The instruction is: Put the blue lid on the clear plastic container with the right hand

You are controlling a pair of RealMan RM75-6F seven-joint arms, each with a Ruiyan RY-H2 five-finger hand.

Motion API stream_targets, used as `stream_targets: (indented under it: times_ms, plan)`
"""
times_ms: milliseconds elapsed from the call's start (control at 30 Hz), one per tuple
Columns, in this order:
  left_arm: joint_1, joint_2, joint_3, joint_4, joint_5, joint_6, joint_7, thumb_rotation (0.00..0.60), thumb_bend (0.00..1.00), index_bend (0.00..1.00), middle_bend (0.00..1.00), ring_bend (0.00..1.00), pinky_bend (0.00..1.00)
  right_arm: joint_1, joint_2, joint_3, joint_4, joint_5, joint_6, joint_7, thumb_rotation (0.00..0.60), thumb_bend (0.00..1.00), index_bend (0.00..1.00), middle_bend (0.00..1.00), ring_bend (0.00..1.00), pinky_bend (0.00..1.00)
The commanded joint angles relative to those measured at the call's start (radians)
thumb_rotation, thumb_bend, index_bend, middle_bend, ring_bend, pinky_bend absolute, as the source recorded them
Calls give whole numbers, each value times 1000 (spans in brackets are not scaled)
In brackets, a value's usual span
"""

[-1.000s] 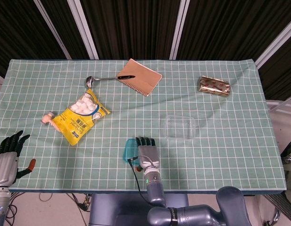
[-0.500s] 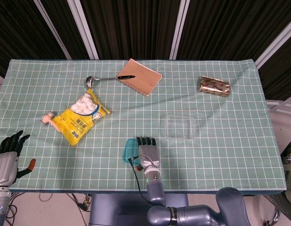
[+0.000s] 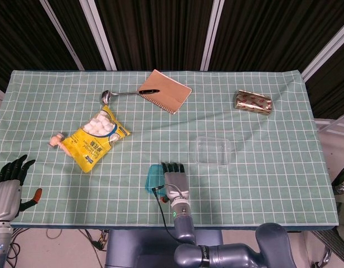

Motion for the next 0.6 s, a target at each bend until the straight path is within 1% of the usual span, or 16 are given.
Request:
stream_targets:
  times_ms: [33,200,367,500,600]
  plan:
    - [0,0,0,0,-1,0,-1,600,361,132,0,0,0,0,-3,0,5,2,-3,-3,600,155,0,162,0,0]
    - [0,1,-1,0,-1,0,-3,600,361,132,0,0,0,0,-7,2,18,5,-7,-7,600,155,0,193,0,0]
    - [0,1,0,-1,-2,-2,-3,600,361,132,0,0,0,-2,-5,5,21,9,-10,-15,600,156,0,276,0,0]
    - [-1,2,0,-2,-5,-3,-3,600,361,132,0,0,0,-5,0,12,19,34,-18,-27,600,155,0,341,0,0]
    - [-1,2,0,-3,-6,-3,-4,600,361,133,0,0,0,-9,6,16,11,44,-26,-26,600,187,0,378,0,0]
